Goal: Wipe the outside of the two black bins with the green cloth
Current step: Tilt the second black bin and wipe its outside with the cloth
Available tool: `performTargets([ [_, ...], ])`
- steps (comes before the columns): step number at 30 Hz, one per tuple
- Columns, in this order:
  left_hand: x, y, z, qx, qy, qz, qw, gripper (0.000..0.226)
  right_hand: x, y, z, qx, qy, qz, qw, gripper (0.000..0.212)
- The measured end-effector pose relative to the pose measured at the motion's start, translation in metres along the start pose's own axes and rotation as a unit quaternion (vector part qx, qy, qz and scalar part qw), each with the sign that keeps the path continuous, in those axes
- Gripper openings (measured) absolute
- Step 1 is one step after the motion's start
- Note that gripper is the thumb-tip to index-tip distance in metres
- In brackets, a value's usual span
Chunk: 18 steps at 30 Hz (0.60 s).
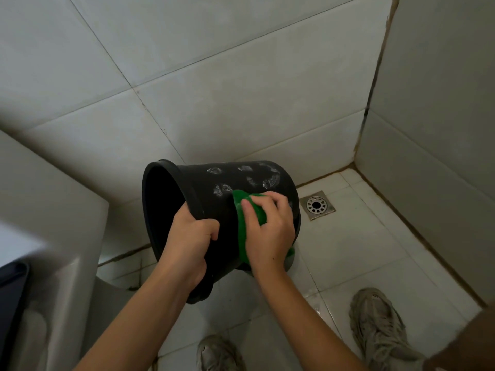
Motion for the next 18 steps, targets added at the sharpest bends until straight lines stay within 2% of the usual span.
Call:
performTargets([
  [2,0.001,0.0,0.001,0.003,0.007,0.0,1.0,0.057,-0.004,-0.001,-0.005,0.008,0.001,-0.008,1.0,0.023],
  [7,0.003,-0.001,0.002,-0.001,0.009,-0.006,1.0,0.053,-0.023,0.002,-0.039,-0.037,-0.1,0.054,0.993,0.018],
  [9,0.002,-0.005,0.002,0.006,0.004,-0.01,1.0,0.055,-0.011,0.004,-0.02,-0.03,-0.063,0.044,0.997,0.021],
  [11,0.001,-0.006,0.001,0.007,0.001,-0.014,1.0,0.061,0.009,0.002,-0.002,-0.005,0.018,0.036,0.999,0.026],
  [13,0.0,-0.007,0.002,0.013,0.003,-0.011,1.0,0.063,0.016,0.0,-0.002,0.008,0.045,0.022,0.999,0.027],
  [18,-0.001,-0.008,0.005,0.011,0.006,-0.004,1.0,0.049,-0.005,0.001,-0.046,-0.02,-0.059,0.036,0.997,0.02],
])
Point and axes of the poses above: each hand's wrist, its own z-axis towards the middle knuckle, its own y-axis out of the palm, x = y × z, the point moved 10 cm from there along z, towards the middle knuckle, and after that the axes turned 4 degrees about y, right-handed, at the moved point
